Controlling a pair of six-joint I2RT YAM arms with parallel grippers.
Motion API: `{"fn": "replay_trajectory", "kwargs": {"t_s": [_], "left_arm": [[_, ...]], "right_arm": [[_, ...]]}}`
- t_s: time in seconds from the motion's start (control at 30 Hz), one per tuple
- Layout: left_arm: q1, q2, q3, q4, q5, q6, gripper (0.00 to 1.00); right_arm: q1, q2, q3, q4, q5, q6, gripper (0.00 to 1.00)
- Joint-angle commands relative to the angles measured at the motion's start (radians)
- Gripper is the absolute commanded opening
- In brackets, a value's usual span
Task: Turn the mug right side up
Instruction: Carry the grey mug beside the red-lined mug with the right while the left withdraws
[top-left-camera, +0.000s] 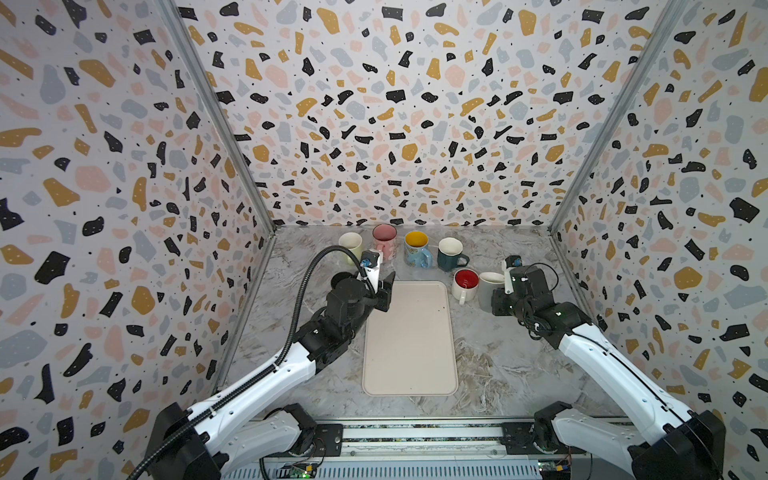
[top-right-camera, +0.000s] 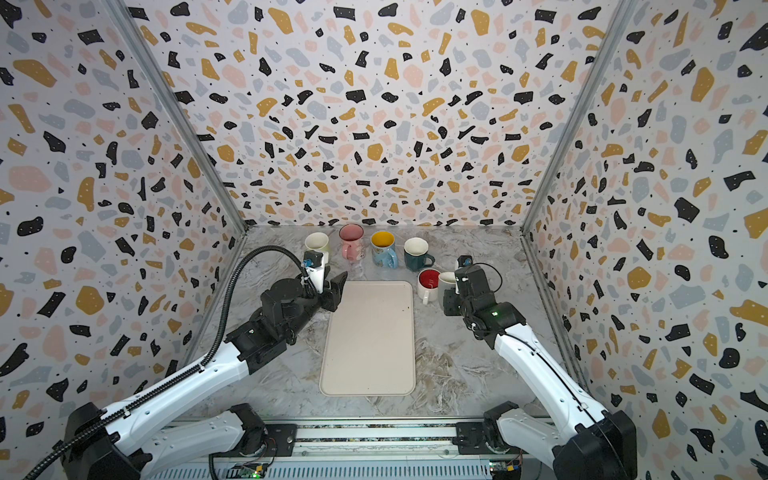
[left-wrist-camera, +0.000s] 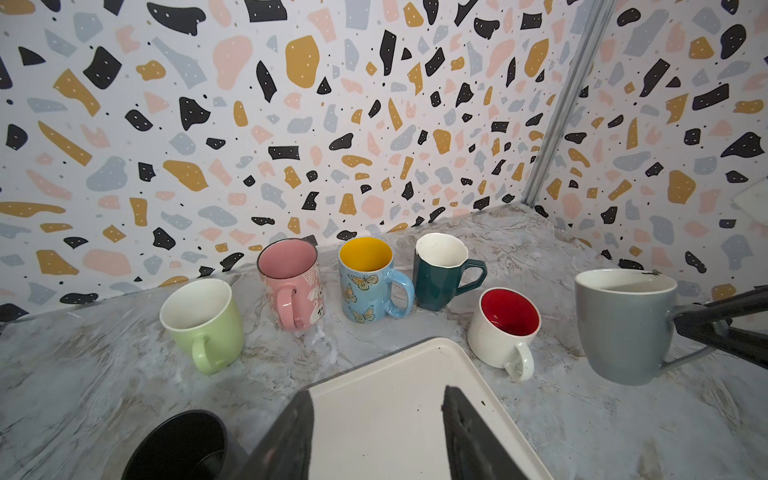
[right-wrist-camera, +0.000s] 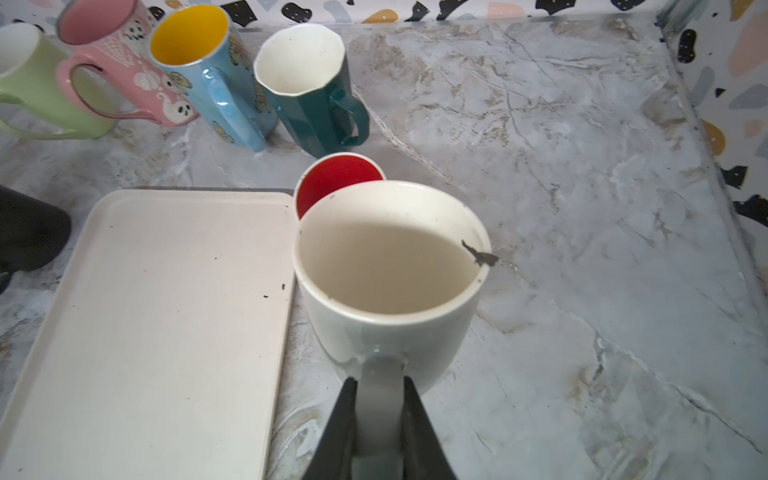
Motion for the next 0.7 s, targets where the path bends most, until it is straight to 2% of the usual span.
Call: {"fn": "replay_trajectory", "kwargs": {"t_s": [0.0, 0.37, 0.67], "left_arm": [[0.03, -0.005, 0.024, 0.018, 0.038, -0.041, 0.52], [0.181, 0.033, 0.011, 0.003, 0.12, -0.133, 0.52], [0.213, 0.04, 0.004, 0.017, 0.124, -0.141, 0.52]], "right_arm": [[-0.016, -0.018, 0.004, 0.077, 0.101, -0.006, 0.0], [-0.054, 0.055, -0.109, 0.367, 0.223, 0.018, 0.0], [-0.106, 0.123, -0.206, 0.687, 0.193, -0.018, 0.0]]}}
